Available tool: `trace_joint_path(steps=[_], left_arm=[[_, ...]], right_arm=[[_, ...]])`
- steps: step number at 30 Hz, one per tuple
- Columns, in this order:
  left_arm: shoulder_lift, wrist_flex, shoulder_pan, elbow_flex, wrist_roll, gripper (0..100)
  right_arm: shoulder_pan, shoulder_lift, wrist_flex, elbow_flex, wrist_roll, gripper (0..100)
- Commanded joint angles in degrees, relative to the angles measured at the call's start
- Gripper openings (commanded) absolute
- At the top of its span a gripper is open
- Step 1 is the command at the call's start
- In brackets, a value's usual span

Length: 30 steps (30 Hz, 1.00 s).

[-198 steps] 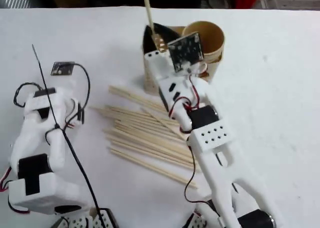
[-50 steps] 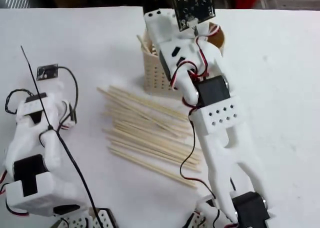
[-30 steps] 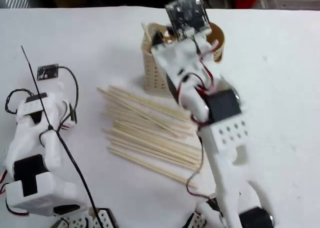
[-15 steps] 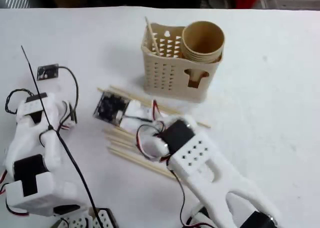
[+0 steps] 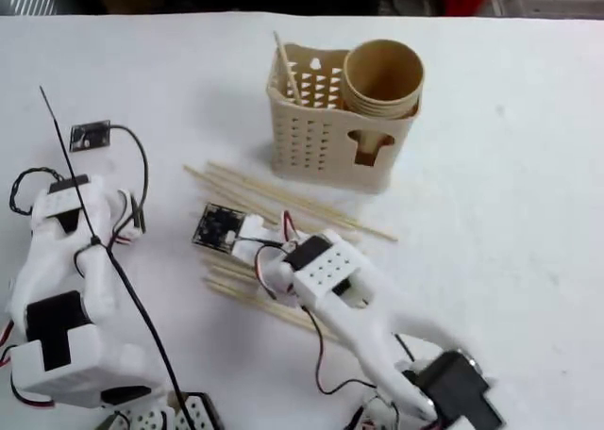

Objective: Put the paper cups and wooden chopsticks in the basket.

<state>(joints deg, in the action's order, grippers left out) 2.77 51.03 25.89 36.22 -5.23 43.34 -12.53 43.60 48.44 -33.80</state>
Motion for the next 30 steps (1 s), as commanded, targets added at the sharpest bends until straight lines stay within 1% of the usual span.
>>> trace_joint_path(steps=[1, 8, 11, 14, 19, 22, 25, 30], left_arm=[[-0.3, -0.7, -0.6, -0.3, 0.3, 12], [-0.3, -0.7, -0.6, -0.3, 0.3, 12], [-0.3, -0.7, -0.6, -0.3, 0.3, 12], [-0.3, -0.7, -0.6, -0.3, 0.3, 12], [-0.3, -0.7, -0.7, -0.4, 0.3, 12], [-0.3, -0.7, -0.7, -0.4, 0.3, 12], [-0.3, -0.7, -0.7, -0.4, 0.3, 12], [-0.3, -0.7, -0.7, -0.4, 0.3, 12]], right_arm=[[-0.9, 4.8, -3.1, -2.5, -0.7, 7.7], [-4.4, 8.8, -3.4, -5.5, -0.4, 7.1], [-5.7, 8.8, -3.0, -6.2, -0.3, 2.0], [-5.8, 7.8, -2.9, -6.2, -0.2, 2.0], [-5.6, 1.5, 0.0, -6.0, 0.0, 1.6], [-5.7, -3.3, 1.9, -5.9, 2.7, 1.6], [-5.5, -8.4, 3.4, -5.9, 3.8, 1.6], [-5.8, -18.2, 4.8, -7.0, 3.9, 1.6]])
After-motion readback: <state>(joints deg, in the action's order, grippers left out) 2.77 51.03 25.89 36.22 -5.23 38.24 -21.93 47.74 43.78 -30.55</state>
